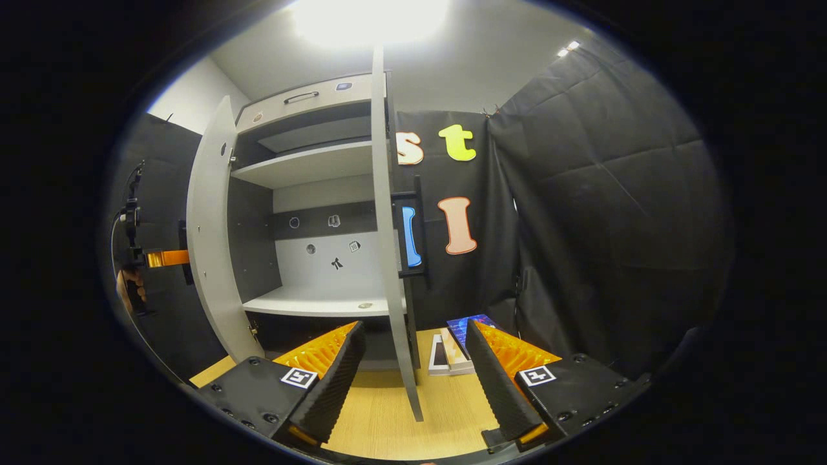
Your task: Open the right door of the double-door shoe cabinet with the right hand, and open the left door with the left hand.
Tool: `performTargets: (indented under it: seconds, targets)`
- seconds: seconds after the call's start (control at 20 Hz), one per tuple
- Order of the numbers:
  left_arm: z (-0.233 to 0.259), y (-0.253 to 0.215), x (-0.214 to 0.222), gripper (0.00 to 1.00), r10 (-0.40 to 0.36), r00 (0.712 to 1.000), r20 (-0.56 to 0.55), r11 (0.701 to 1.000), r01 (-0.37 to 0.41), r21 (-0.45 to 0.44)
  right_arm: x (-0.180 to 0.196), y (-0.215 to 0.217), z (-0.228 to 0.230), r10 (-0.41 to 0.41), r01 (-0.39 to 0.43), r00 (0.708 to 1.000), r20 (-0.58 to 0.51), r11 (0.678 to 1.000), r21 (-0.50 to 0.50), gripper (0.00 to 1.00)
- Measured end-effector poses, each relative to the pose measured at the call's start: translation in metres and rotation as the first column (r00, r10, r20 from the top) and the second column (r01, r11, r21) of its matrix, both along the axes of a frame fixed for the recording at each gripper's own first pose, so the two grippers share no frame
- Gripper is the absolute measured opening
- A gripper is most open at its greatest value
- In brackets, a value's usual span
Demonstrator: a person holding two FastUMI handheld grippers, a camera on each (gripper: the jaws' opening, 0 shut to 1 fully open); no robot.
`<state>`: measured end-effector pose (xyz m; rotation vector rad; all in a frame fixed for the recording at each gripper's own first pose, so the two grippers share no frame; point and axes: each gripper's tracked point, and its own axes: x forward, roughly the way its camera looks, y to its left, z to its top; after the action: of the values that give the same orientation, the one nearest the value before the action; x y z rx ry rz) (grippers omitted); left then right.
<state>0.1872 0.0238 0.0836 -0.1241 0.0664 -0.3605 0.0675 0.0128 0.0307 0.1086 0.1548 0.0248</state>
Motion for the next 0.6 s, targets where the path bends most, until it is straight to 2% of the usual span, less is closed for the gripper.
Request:
performTargets:
  seconds: [0.15,0.4,0.6]
  targets:
    - [-0.001,0.013,-0.003,0.10,0.002,1.000,0.006,1.000,-0.002,0.009,-0.005,0.012,0.001,-0.008,0.008,1.000,0.010,1.000,0.001,0.97]
    - [-0.006,0.051,-0.009,0.07,0.037,0.999,0.019,0.999,-0.037,0.022,-0.009,0.034,-0.001,-0.011,0.011,1.000,0.015,1.000,0.008,0.97]
    - [-0.022,0.103,-0.003,0.07,0.137,0.991,0.000,0.988,-0.137,0.067,-0.013,0.052,-0.001,-0.002,0.002,1.000,0.021,1.000,0.000,0.98]
